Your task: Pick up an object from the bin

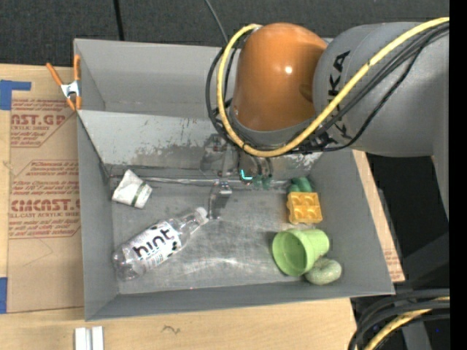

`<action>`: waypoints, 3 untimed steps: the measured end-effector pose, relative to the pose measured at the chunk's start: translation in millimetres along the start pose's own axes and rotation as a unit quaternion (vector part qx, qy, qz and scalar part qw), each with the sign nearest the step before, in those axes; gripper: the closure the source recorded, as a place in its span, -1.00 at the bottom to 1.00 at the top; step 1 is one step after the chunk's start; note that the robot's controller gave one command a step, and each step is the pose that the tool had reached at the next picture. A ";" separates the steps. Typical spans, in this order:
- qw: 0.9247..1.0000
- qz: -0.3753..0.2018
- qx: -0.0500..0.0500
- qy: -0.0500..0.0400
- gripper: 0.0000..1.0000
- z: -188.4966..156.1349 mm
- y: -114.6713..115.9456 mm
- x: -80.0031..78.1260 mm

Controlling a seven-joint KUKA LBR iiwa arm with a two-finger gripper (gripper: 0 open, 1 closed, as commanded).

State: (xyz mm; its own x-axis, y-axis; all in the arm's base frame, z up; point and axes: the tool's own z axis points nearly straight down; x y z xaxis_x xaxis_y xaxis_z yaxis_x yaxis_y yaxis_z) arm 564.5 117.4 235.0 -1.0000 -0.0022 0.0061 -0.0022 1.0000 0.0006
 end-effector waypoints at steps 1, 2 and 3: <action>1.000 0.001 0.000 -0.004 -1.00 -4.2 -0.7 -1.6; 0.999 -0.049 0.000 -0.005 -1.00 57.5 31.9 8.7; 0.979 -0.204 0.001 -0.003 -1.00 75.1 71.9 25.7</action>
Offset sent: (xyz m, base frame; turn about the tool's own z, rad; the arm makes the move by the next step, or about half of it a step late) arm -0.0295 0.0885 -0.1650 -0.2682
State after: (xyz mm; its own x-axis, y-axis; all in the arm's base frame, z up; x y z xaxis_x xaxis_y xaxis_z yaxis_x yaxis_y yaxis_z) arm 538.2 189.3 160.1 -0.9157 -0.4019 -0.0005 -0.4019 0.9157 0.0003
